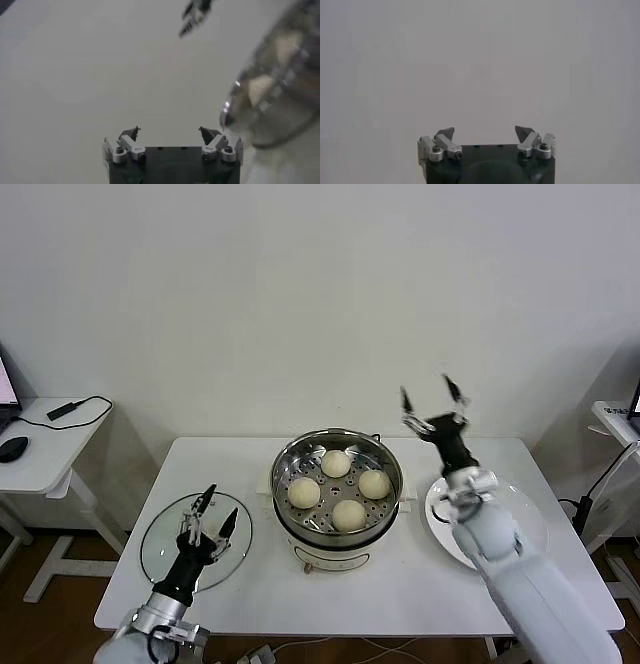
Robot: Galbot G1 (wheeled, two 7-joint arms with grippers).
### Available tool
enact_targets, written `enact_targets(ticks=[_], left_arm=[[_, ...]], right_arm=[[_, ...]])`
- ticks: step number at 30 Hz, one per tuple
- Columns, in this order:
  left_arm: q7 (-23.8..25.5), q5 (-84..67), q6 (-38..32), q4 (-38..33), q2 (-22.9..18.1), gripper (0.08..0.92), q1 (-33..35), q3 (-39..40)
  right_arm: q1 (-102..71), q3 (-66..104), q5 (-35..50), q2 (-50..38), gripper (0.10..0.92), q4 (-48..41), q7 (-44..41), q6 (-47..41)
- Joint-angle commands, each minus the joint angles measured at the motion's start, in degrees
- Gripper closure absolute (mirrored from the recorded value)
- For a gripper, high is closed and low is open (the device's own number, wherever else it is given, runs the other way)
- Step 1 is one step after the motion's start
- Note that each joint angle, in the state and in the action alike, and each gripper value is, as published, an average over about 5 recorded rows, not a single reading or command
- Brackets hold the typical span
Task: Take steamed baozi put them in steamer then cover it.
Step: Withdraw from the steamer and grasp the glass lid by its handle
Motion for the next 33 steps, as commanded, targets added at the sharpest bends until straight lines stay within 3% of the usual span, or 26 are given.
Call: enact_targets(ticks=[1,12,33], left_arm=[[2.16,24.87,3.41,8.51,2.98,0.177,-2.35,-1.29],[4.69,20.76,9.07,12.62,3.81,0.177,-4.21,-0.91],[5.45,7.04,12.93,20.85,2.99,0.177,-11.26,1.10]], right_arm=[[-25.94,20.23,-1.81,6.16,0.203,4.64,2.34,5.60],[-32.11,21.31,-1.56,7.94,0.203,5.34,-1.25,6.96],[-31.76,20.66,-4.30,9.42,0.203,3.79,-2.65,7.50]])
